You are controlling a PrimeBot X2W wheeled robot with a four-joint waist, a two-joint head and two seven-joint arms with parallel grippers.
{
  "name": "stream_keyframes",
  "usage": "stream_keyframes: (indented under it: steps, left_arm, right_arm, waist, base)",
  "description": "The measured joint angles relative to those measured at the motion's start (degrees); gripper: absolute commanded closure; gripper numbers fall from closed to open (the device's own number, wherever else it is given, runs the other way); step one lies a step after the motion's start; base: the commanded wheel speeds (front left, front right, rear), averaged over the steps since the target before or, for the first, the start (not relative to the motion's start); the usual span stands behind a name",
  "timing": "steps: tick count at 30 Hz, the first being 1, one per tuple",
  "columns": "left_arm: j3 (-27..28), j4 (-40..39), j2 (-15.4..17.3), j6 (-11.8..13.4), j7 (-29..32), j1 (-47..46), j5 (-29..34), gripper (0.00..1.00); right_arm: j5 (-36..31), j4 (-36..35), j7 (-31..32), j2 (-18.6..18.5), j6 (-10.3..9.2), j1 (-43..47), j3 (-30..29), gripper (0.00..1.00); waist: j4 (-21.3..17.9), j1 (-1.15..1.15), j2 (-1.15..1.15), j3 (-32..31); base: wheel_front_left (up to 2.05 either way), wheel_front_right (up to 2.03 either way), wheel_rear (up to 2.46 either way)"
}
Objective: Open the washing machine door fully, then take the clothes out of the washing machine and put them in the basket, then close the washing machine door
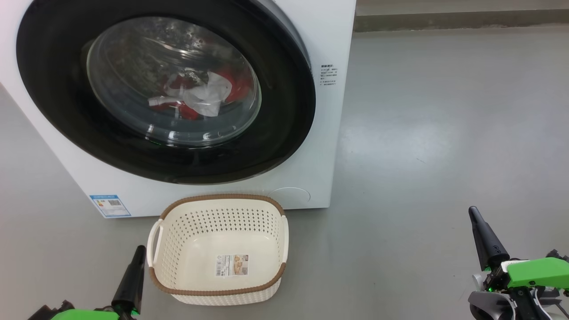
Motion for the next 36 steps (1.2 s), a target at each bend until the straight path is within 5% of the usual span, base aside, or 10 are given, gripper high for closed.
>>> stream_keyframes:
  steps: [36]
  left_arm:
    - [0.0, 0.0, 0.0, 0.0, 0.0, 0.0, 0.0, 1.0]
  right_arm:
    - [0.0, 0.0, 0.0, 0.0, 0.0, 0.0, 0.0, 1.0]
  waist:
    - [0.0, 0.0, 0.0, 0.0]
  base:
    - [0.0, 0.0, 0.0]
